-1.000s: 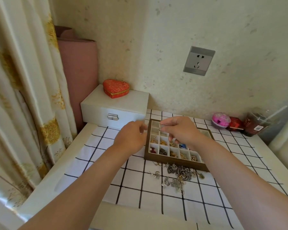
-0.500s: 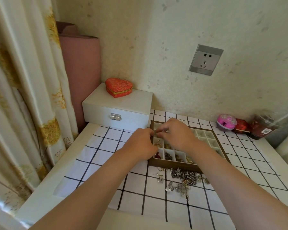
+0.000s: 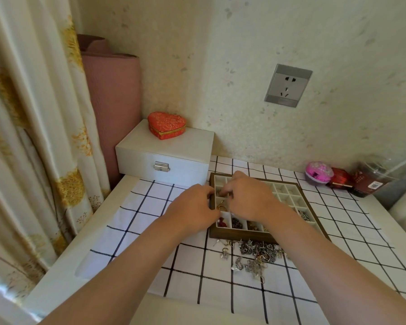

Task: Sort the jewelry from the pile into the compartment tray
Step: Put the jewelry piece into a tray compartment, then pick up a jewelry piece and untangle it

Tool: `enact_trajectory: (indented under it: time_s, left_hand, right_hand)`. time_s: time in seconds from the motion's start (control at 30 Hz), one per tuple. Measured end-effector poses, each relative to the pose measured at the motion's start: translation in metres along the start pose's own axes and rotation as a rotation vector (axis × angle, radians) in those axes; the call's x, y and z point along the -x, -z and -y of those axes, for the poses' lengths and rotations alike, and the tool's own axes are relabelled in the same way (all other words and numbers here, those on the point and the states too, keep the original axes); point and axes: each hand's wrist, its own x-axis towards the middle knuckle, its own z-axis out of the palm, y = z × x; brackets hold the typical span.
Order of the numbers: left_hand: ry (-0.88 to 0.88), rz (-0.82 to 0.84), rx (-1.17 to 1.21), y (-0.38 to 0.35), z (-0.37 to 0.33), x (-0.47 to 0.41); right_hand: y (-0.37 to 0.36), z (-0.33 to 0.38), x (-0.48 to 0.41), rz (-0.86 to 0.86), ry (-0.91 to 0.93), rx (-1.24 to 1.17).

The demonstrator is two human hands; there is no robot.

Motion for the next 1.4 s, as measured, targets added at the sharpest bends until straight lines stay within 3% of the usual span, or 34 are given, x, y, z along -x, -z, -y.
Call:
enact_trajectory:
  time_s: [0.23,0.37,0.6,0.97,1.4]
  left_hand:
    - [0.005,-0.003,-0.010,-0.001,0.002,-0.003]
    - [-0.011,0.007,-0.049,0.001,0.003,-0.002]
    - [-0.127,-0.132,-0.181,0.008,-0.003,0.014]
    - [-0.330,0.111,-0.230,-0.001,-0.003,0.063]
    - [-0.386,0.088,-0.295,-0.019,-0.006,0.064]
  right_hand:
    - [0.001,-0.007,0.000,-0.036,-0.017,-0.066]
    - [-0.001,-0.004,0.005,0.031,0.007,-0.068]
    - [0.031,0.001,0.033,-0.120,0.050,-0.202]
    - [0.037,0.009,0.105,0.284,0.076,-0.194]
    - [0.023,0.010,0.105,0.300,0.105,-0.143]
